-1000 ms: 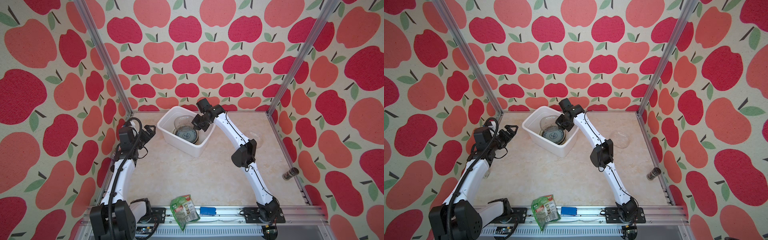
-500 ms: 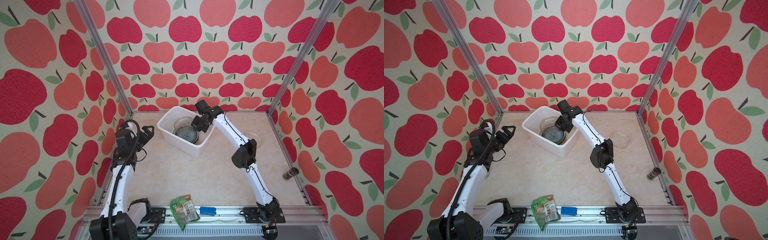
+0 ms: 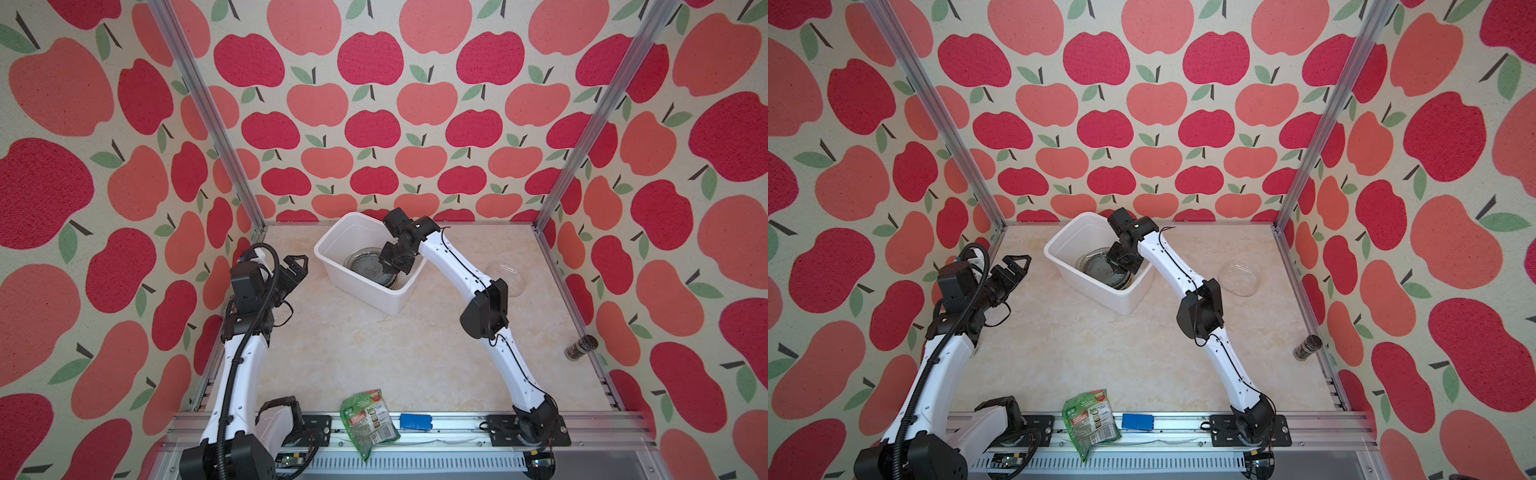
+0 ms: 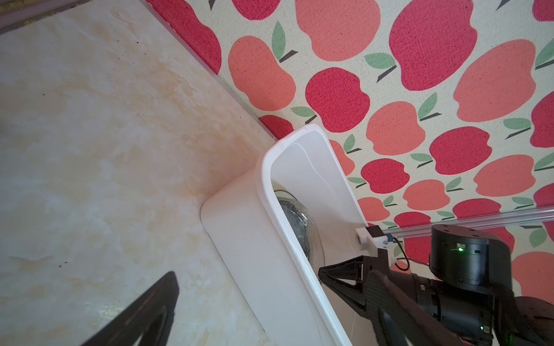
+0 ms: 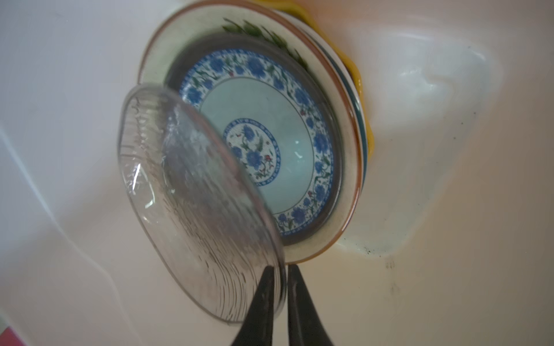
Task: Place the plates into the plastic bin on the countertop
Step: Place the plate in the plastic bin.
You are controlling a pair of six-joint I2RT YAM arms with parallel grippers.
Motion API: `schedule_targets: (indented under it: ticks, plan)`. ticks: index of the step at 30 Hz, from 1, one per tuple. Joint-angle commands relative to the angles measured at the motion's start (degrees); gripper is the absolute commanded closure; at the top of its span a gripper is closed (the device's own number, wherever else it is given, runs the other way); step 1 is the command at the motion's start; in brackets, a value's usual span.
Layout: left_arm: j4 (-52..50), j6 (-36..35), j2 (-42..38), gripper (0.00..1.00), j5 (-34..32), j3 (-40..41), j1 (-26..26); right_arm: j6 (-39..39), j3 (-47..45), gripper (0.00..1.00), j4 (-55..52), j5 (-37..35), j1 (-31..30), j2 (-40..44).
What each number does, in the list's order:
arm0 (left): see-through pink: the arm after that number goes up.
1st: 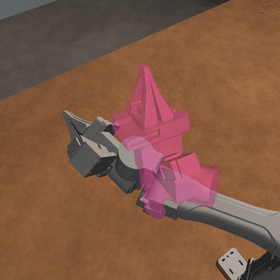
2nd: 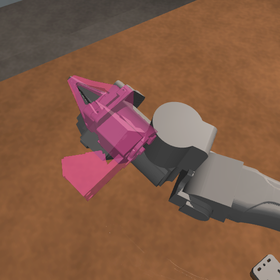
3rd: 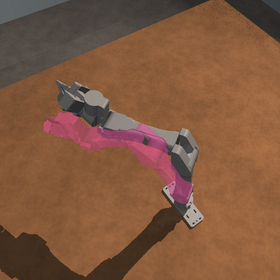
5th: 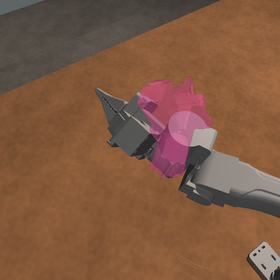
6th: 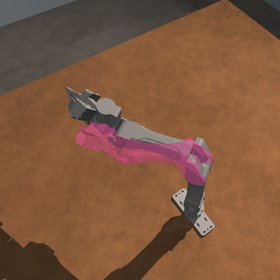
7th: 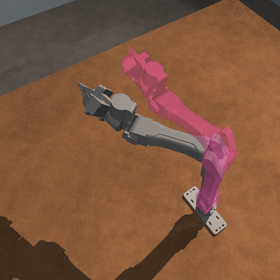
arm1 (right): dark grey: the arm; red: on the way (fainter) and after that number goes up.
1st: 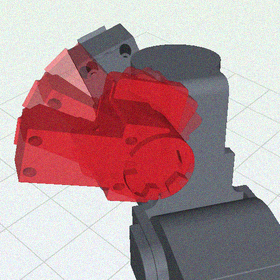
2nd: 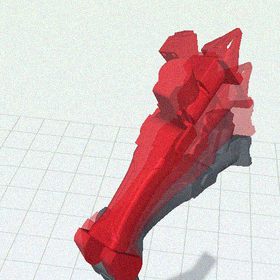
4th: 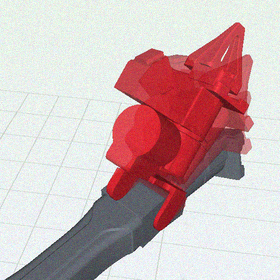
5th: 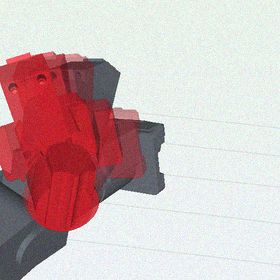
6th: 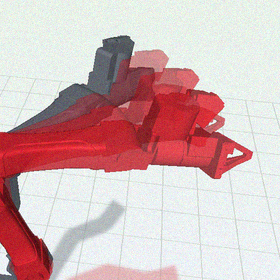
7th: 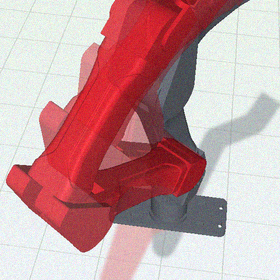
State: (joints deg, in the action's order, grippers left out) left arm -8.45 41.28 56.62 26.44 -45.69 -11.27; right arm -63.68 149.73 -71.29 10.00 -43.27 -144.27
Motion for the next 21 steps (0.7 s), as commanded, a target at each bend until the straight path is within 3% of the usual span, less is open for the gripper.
schedule_targets:
  ticks: [1,10,15,21]
  plan:
    - [-1.2,0.2,-1.6,0.01,0.0,0.5,-0.5,-1.2,-1.3,0.83,-6.1,2.2,0.1,-1.8]
    - [-0.9,-0.2,-0.7,0.01,0.4,-0.6,-0.7,-1.5,0.2,0.80,-3.5,1.3,2.3,0.9]
    - [-0.4,-0.5,0.9,0.01,1.4,-1.9,-0.8,-1.4,2.9,0.71,-1.1,4.6,4.6,3.3]
    - [-1.2,-1.5,3.0,0.01,1.8,-4.7,-0.7,0.2,1.2,0.70,1.7,8.4,6.0,7.9]
